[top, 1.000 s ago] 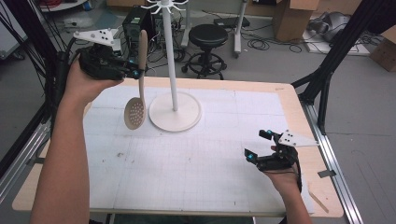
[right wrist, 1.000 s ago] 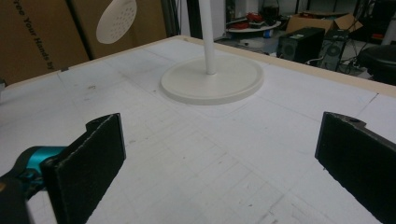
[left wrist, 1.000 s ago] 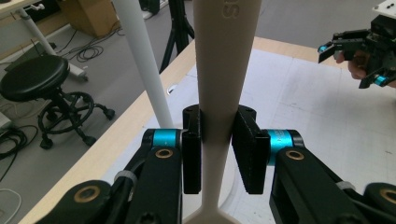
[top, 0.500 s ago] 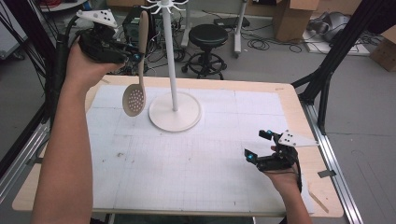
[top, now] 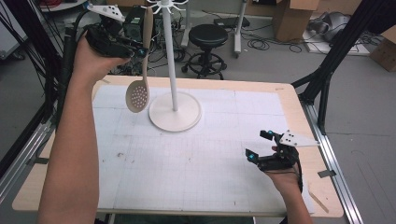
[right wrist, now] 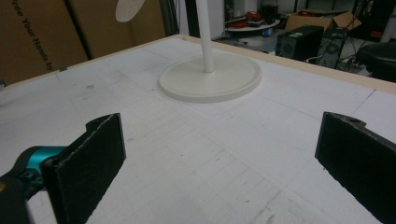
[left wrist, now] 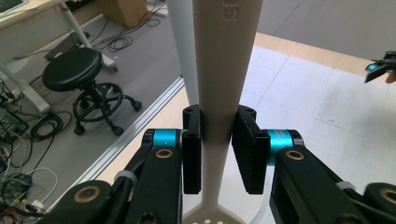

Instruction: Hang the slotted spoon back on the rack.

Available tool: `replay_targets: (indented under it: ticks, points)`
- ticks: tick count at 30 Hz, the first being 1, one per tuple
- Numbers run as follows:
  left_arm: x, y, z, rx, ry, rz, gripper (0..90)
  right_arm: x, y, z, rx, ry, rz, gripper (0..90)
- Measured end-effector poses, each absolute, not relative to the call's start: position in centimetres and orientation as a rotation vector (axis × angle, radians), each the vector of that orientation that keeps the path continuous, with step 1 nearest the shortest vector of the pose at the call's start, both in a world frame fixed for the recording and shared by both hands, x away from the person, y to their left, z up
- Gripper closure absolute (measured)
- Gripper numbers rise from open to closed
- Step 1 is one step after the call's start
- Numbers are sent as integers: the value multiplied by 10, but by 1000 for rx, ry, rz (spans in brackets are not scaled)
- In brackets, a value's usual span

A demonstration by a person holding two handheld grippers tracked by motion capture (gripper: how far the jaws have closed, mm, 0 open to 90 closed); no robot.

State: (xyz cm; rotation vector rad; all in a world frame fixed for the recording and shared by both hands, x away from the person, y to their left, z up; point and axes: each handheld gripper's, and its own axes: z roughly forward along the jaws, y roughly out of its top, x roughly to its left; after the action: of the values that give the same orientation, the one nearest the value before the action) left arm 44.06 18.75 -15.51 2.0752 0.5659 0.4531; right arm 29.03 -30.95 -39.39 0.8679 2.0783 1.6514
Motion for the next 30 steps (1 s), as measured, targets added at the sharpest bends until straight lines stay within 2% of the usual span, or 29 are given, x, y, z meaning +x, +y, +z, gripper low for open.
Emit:
replay_targets:
  ticks: [30]
  points:
    - [461,177,-165,2076,598,430,739,289,-312,-395,885,2080,1654,7]
